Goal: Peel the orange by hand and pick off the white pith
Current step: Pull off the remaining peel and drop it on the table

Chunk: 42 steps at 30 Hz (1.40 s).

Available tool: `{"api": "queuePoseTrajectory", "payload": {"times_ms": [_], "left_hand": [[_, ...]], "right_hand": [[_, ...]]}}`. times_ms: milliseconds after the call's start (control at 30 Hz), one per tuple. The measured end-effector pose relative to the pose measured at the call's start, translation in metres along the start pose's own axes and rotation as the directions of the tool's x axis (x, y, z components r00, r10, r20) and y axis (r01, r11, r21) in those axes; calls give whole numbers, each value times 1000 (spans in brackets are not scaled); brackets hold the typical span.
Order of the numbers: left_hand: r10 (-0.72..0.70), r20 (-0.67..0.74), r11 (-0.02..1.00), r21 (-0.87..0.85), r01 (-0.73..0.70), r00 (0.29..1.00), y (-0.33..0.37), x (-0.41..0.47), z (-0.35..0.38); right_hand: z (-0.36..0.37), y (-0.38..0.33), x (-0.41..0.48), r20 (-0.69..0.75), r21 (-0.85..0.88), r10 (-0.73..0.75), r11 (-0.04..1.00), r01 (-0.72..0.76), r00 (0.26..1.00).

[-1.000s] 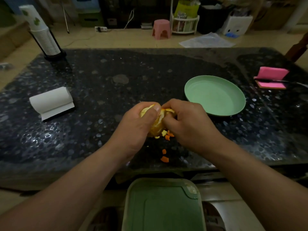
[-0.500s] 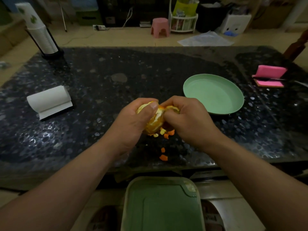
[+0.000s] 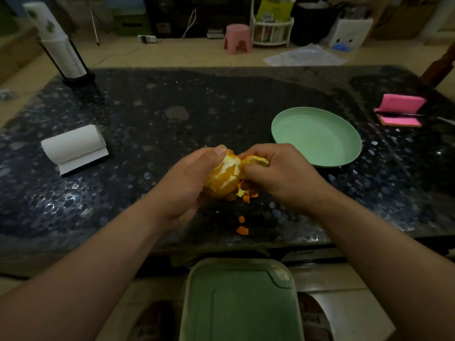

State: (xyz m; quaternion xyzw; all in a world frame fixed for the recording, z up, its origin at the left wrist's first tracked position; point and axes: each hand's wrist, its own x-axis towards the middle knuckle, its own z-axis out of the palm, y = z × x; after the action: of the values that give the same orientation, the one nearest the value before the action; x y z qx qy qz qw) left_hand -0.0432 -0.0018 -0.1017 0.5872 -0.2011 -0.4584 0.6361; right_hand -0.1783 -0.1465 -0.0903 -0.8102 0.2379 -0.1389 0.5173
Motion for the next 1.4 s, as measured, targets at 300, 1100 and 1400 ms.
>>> {"api": "queuePoseTrajectory", "payload": {"times_ms": [300, 1100, 1400], "left_hand": [[-308, 68, 921, -230, 315, 949, 1, 0, 5], [288, 163, 772, 544, -329, 944, -18, 4, -9], [325, 77, 833, 448, -324, 943, -18, 3, -7]], "right_hand": [[2, 8, 6, 189, 133, 243, 954, -269, 952], [7, 9, 5, 143, 396, 412, 809, -434, 900], [10, 6, 2, 206, 498, 382, 752, -433, 901]]}}
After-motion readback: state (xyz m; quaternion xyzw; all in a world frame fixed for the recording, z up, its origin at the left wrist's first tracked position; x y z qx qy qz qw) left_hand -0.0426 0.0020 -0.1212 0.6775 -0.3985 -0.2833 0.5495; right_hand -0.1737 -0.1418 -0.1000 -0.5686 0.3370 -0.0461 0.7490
